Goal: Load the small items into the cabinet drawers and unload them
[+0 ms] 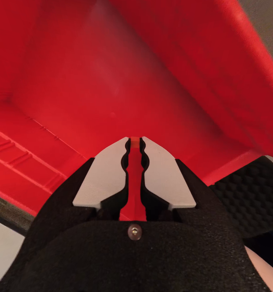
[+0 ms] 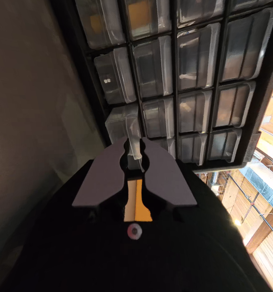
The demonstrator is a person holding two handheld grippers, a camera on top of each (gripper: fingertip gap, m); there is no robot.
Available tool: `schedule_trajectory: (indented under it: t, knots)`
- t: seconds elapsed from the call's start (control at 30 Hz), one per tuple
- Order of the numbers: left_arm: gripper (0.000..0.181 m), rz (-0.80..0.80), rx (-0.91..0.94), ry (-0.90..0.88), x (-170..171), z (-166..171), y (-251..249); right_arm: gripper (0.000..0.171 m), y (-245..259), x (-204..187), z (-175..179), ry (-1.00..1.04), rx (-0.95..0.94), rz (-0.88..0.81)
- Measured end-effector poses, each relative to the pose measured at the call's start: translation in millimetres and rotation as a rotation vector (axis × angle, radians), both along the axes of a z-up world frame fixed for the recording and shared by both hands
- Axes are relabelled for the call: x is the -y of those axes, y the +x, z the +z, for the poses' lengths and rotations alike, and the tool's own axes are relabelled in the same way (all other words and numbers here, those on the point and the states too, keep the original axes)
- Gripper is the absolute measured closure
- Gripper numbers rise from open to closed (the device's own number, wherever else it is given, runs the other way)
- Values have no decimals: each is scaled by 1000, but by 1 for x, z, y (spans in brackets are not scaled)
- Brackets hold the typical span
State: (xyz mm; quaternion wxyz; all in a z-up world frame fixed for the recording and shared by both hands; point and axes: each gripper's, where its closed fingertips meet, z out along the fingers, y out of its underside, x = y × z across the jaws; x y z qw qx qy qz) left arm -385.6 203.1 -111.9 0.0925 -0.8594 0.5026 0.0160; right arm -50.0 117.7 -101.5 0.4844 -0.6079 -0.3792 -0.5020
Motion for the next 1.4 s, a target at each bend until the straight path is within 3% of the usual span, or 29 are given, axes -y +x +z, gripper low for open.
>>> schedule_trajectory:
  t: [0.33, 0.47, 0.73, 0.87, 1.03, 1.4]
  knots:
    - [171, -27, 22, 107, 16, 34, 15, 159, -15, 51, 2, 17, 53, 43]
    - [171, -82, 66, 150, 33, 51, 35, 159, -17, 55, 1, 16, 50, 53]
    - [171, -431, 394, 80, 129, 81, 173, 158, -19, 50, -2, 6, 30, 59]
    - [171, -584, 313, 113, 150, 66, 245, 158, -20, 49, -4, -3, 31, 69]
    - [171, -661, 118, 209, 137, 39, 302, 158, -20, 54, -3, -14, 5, 83]
    - [171, -666, -94, 66, 116, -8, 323, 158, -26, 58, -2, -21, -10, 114]
